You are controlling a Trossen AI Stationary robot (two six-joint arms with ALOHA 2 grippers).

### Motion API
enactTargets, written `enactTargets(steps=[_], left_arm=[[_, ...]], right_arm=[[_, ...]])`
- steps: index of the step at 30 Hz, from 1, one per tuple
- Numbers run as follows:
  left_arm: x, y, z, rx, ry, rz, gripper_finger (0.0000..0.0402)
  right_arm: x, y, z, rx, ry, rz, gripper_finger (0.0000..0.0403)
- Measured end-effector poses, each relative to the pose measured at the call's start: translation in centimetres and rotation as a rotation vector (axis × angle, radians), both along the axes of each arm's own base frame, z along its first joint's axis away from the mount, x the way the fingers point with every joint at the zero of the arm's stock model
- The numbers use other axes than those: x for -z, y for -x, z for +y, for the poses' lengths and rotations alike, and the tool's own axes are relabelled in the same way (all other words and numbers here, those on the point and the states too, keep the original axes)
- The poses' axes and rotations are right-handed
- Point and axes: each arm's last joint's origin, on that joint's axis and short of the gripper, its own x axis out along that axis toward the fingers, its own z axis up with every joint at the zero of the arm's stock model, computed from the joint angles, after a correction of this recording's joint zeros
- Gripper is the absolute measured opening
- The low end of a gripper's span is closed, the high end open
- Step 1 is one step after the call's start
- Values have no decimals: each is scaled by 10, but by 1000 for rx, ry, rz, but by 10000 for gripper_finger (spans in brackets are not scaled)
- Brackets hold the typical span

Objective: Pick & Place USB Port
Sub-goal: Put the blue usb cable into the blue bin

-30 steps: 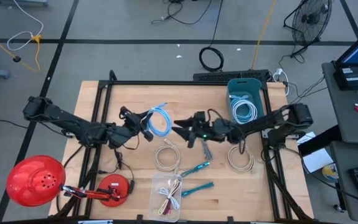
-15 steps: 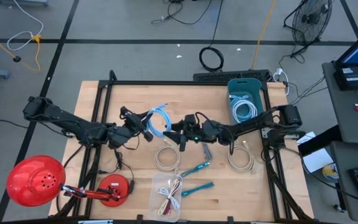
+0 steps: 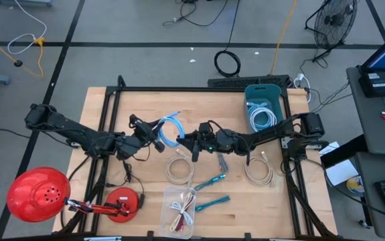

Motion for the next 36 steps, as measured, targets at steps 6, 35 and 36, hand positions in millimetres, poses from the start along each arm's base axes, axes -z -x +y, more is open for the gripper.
enactTargets(steps=[6,35,36], left_arm=[[0,1,-5,10,-4,-1,45],[-11,31,-41,-236,-129,-67,90],[-11,31,-41,-236,-127,-69,90]], right_arm=[[0,0,1,-2,35,6,31],[-102,169,43,645,666,-95,31],[-99,181,37,645,671,-102,31]])
